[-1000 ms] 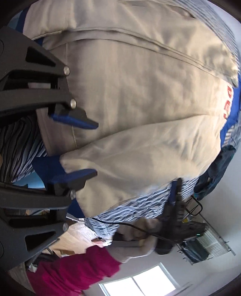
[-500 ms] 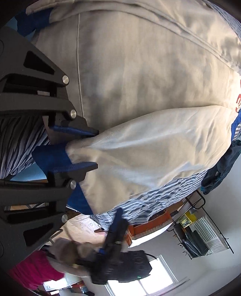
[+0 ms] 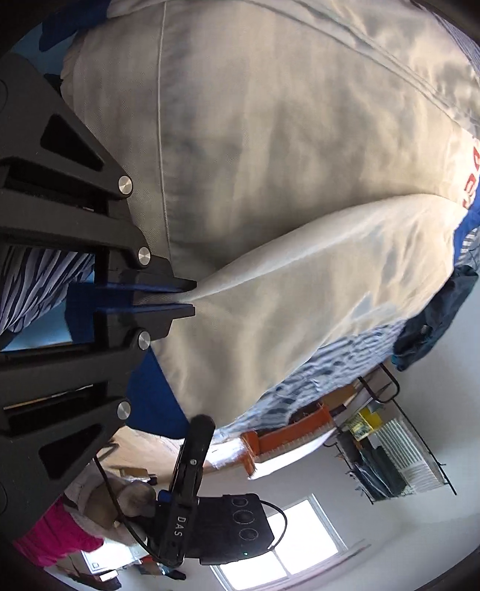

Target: Fold large clothes

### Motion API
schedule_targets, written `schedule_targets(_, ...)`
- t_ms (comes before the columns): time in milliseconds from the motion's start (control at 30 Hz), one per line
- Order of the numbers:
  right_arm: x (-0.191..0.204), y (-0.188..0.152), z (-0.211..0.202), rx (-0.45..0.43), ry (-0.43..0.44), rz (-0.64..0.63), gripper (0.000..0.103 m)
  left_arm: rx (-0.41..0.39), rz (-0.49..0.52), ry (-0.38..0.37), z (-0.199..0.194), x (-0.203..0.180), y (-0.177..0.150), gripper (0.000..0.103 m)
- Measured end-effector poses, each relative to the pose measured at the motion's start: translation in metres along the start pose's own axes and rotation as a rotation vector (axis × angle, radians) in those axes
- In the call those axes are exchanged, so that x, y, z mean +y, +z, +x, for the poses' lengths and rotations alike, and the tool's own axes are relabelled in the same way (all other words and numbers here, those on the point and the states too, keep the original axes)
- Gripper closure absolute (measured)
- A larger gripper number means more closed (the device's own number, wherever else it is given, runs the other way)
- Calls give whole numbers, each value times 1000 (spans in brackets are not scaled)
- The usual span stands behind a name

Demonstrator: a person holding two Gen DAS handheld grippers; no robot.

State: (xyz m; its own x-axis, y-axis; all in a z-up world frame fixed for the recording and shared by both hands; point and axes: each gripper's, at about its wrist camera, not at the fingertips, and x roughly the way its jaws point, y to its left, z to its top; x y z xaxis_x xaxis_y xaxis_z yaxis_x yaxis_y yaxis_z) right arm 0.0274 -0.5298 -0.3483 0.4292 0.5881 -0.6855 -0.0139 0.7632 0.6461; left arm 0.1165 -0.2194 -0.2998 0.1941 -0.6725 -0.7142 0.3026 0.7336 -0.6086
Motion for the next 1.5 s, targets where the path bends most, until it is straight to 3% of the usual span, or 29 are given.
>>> schedule_targets(133,-5,-14,28,74,-184,-45,99,9,42,60,6,-5,-5,100)
schedule_targets(233,6,-22,27,57,-223,-99,90,3,55,75,-14,-5,-11,99)
schedule_targets(367,3,-27,3,-64,-194,-98,49,-61,105,97,-43,-6,-16,99)
schedule_targets(433,-8,-24,-3,-89,-162,-47,39,-57,97,83,-47,-4,-16,99)
schedule_targets(633,-25,-17,9,-42,-111,2,42,-51,116,98,-31,-8,-12,99)
schedule_targets(700,-22,-17,16,-16,-100,-6,50,-48,138,121,-24,-10,-12,99)
schedule_targets(767,-17,-17,18,-10,-107,-24,68,-21,138,143,-13,-7,-12,99)
schedule_targets(800,-15,-16,20,-10,-91,-23,68,-8,134,154,-9,-4,-12,99)
schedule_targets(900,-18,-14,14,-41,-69,-16,68,-3,128,152,-11,-3,-11,99)
schedule_targets(1000,-30,-12,15,-47,-92,15,47,-62,172,158,-31,-16,-4,99)
schedule_targets(1133,-37,-15,17,-64,-26,51,43,-124,238,190,-32,-28,16,99)
schedule_targets(1233,-21,-14,28,-29,-77,5,73,-89,191,207,-9,-15,28,99)
schedule_targets(1333,-9,-11,26,-18,-115,-25,81,-26,165,224,21,-1,24,99)
schedule_targets(1433,9,-5,23,-13,-180,-57,85,-55,200,237,23,-4,19,99)
schedule_targets(1500,22,-1,22,-11,-225,-86,86,-65,129,180,8,-2,19,99)
